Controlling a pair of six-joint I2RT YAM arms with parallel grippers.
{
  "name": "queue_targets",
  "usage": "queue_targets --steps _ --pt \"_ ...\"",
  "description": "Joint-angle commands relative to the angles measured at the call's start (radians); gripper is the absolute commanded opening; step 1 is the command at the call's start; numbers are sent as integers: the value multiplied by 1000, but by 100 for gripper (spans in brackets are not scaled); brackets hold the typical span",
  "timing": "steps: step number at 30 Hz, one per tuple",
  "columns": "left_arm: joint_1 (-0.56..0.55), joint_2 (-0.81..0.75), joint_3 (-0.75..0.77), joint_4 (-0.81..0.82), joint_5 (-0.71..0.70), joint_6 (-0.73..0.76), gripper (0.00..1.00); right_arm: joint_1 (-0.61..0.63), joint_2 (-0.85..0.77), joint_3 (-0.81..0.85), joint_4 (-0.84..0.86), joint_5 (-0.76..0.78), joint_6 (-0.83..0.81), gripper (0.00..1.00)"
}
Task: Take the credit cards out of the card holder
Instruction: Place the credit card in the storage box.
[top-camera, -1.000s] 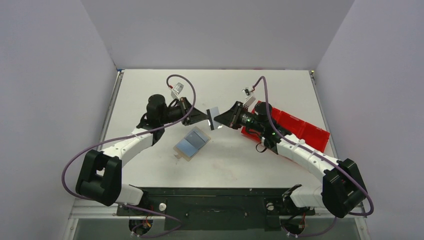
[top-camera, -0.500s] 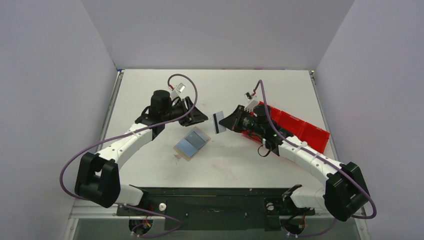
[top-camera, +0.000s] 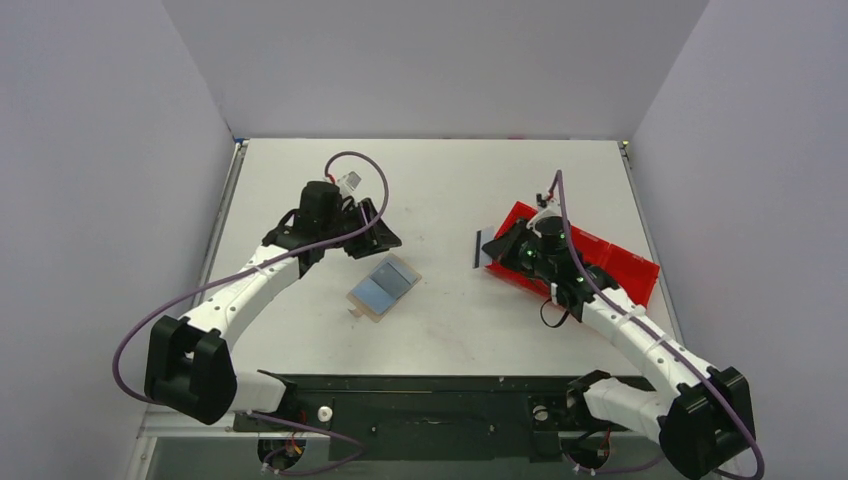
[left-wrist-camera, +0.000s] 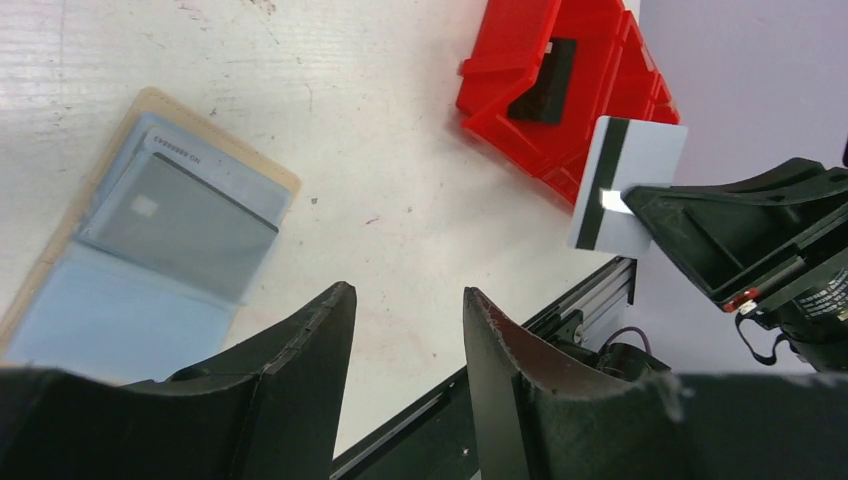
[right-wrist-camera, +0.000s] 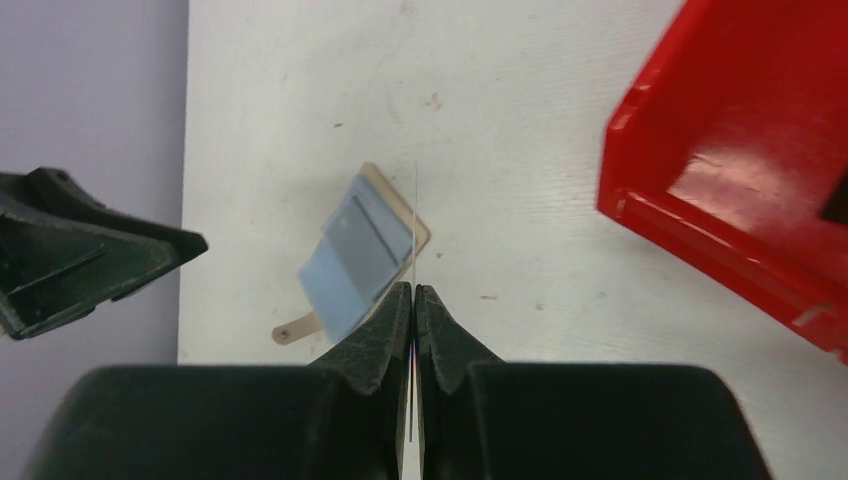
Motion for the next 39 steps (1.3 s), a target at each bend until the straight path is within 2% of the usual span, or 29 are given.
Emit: queue_targets --steps 1,9,13,17,29,39 --pt "-3 -34 64 -69 -51 48 42 -76 -88 -24 -124 117 -17 0" --pt "-15 -41 74 -107 -101 70 42 -233 -162 -22 -339 251 -36 0" --pt "-19 -36 82 -122 -120 78 42 -323 -146 8 -464 348 -69 0" --pt "-21 -30 90 -130 -127 82 42 -345 -85 57 -555 476 -108 0" --pt "-50 -5 115 -161 -219 88 42 -347 99 160 -578 660 -141 0" --pt "-69 1 119 -176 -297 81 42 -333 258 225 -552 732 -165 0"
